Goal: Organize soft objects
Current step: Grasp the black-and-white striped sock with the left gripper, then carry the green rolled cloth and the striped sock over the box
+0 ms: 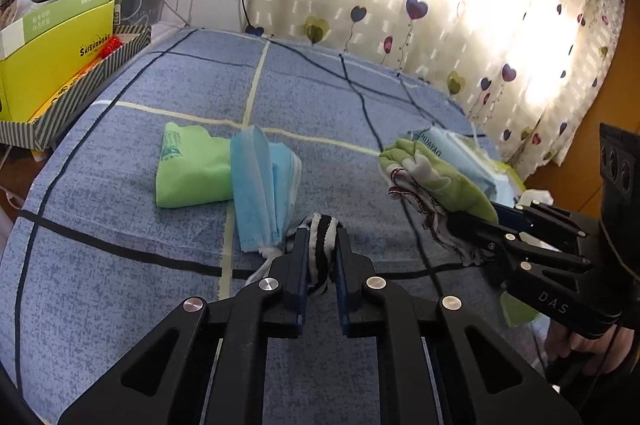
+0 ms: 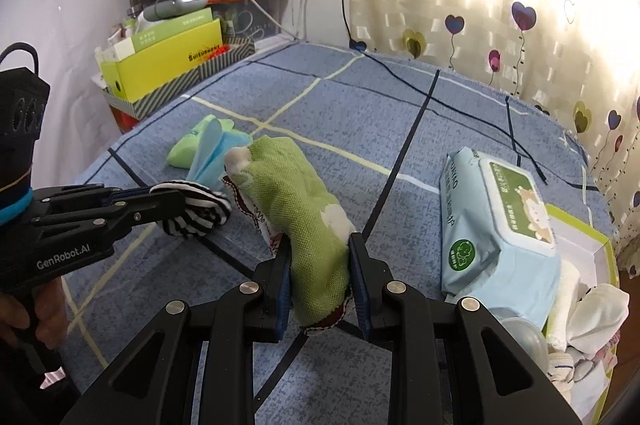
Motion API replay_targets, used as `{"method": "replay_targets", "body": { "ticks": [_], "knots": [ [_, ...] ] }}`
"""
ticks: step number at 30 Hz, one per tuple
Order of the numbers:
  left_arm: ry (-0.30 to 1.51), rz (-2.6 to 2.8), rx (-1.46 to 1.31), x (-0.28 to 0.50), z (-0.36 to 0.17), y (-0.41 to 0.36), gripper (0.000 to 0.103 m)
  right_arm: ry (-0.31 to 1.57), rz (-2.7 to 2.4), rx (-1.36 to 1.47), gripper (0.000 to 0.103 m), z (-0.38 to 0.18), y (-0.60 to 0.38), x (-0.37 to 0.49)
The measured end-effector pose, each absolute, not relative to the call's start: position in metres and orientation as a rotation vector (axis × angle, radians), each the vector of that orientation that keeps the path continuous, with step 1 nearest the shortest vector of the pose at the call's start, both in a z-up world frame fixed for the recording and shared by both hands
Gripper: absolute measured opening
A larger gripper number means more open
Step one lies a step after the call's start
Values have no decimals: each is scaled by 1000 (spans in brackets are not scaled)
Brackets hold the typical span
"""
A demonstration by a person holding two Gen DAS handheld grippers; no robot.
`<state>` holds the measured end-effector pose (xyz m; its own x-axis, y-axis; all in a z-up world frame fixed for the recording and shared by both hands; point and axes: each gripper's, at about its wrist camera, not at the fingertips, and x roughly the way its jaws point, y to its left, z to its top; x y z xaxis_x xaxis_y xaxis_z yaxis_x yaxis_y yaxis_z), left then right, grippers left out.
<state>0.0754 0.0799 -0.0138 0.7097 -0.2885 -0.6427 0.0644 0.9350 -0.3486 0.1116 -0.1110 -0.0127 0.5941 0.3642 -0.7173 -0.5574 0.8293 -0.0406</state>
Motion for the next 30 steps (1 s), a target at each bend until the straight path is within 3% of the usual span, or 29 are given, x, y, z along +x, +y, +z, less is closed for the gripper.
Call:
{"method": "replay_targets", "body": {
  "ticks": [12, 30],
  "knots": [
    [668, -243, -319, 71, 28, 72, 12, 674, 516, -197, 25, 20, -149, 94],
    [670, -407, -197, 92, 55, -23, 12, 617, 310, -81, 25, 38, -270, 79]
  ]
}}
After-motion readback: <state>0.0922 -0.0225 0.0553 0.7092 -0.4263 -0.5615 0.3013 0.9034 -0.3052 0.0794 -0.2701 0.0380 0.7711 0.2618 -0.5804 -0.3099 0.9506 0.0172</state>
